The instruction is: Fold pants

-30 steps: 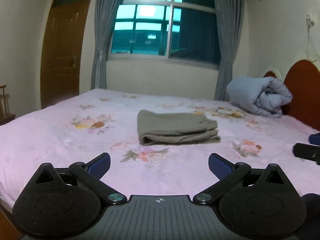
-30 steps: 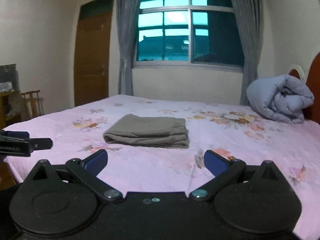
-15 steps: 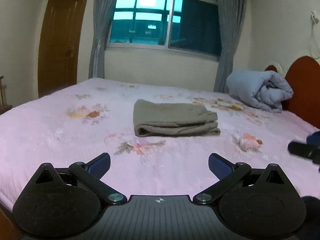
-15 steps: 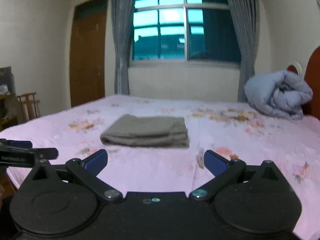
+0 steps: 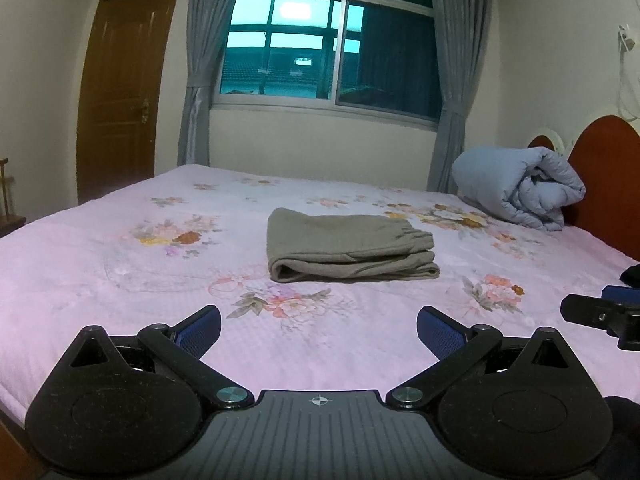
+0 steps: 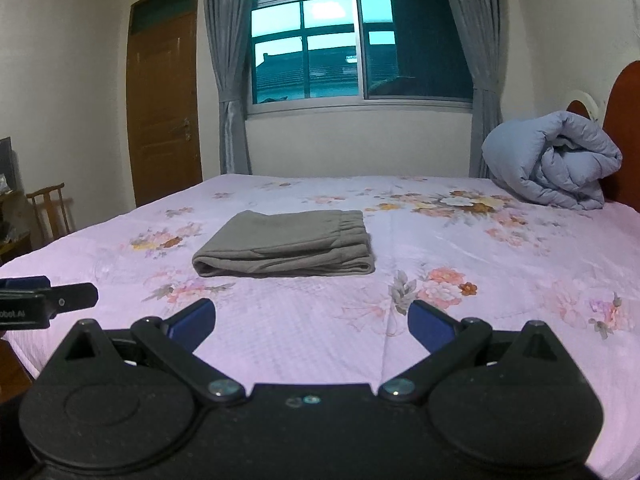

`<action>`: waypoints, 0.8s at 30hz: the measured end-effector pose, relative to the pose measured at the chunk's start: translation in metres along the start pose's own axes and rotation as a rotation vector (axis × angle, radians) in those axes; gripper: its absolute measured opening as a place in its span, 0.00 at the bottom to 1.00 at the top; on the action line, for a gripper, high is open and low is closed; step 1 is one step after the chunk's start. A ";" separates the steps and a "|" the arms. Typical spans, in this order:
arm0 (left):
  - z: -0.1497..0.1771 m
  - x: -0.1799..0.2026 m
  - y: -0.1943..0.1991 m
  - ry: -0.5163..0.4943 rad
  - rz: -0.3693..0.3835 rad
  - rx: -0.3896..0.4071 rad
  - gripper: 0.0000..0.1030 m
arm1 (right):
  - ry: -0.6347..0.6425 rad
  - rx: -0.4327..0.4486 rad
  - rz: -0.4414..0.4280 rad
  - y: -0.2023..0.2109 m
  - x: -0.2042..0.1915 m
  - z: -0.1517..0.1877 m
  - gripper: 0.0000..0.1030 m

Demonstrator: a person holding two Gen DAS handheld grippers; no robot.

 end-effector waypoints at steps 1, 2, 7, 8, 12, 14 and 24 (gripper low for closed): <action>0.000 0.000 0.000 0.000 -0.001 0.000 1.00 | -0.001 0.000 -0.001 0.000 0.000 0.000 0.94; 0.000 0.000 -0.001 -0.001 0.002 0.001 1.00 | -0.001 -0.001 0.000 0.000 0.000 0.000 0.94; -0.001 0.004 -0.001 -0.021 0.004 0.001 1.00 | -0.004 -0.001 -0.003 0.001 0.002 -0.001 0.94; -0.001 0.004 -0.001 -0.024 0.006 0.000 1.00 | -0.003 -0.002 -0.003 0.001 0.002 -0.001 0.94; -0.002 0.005 -0.001 -0.030 0.000 0.008 1.00 | -0.002 0.003 -0.001 0.001 0.001 -0.001 0.94; -0.002 0.004 -0.001 -0.031 -0.001 0.006 1.00 | -0.003 0.003 0.000 0.001 0.001 -0.001 0.94; -0.001 0.008 -0.001 -0.058 0.004 0.016 1.00 | -0.004 0.004 -0.001 0.001 0.001 -0.001 0.94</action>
Point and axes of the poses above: each gripper's, at about its wrist camera, not at the fingertips, and y roughly against the way its jaws point, x to its right, z to its underside, the point moved 5 cm from there along -y, roughly the way its jaws point, and after that the axes turned 14 degrees about x, right-handed, at the moved point
